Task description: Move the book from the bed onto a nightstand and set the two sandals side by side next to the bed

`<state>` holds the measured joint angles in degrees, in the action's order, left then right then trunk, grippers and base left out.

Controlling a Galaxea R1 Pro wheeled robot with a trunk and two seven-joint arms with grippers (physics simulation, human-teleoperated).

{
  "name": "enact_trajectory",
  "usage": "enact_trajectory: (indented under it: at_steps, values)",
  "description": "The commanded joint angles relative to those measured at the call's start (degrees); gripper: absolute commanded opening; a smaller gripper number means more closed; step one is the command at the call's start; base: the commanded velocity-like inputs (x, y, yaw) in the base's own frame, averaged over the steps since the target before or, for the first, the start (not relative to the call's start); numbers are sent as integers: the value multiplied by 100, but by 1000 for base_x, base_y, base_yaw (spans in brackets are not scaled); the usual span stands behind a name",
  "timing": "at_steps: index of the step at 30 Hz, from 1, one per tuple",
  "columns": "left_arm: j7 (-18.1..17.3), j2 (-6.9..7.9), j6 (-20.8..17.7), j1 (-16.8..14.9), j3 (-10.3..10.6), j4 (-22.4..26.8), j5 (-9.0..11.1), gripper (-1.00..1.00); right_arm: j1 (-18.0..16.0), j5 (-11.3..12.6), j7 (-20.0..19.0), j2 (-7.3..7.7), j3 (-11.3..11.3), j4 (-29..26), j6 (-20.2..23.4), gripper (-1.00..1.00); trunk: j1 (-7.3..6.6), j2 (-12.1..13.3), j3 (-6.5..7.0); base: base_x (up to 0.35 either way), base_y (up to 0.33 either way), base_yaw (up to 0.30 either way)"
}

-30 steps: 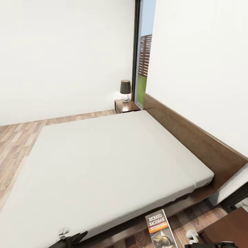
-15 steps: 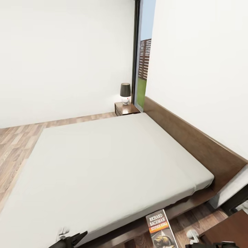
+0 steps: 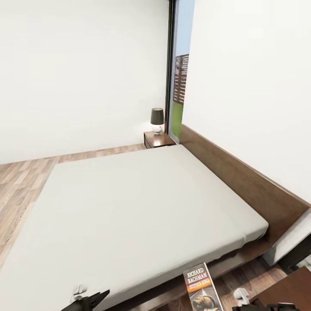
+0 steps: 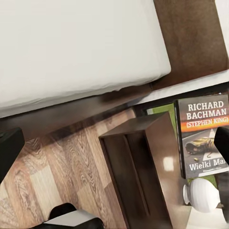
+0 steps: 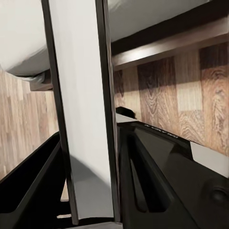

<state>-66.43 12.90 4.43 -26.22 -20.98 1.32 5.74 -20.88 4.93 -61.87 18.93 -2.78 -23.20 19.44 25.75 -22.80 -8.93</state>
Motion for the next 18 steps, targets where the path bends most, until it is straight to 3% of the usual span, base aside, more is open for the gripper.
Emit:
enact_trajectory:
  at_steps: [1,18]
  values:
    - [-10,2,47,-6,50,-9,52,100,-4,48,-5,5,-30,-2,52,-100,4,-11,-2,0,0,0]
    - [-10,2,49,-5,50,-9,58,100,-5,43,-3,5,-30,-6,52,-100,4,-11,155,0,0,0]
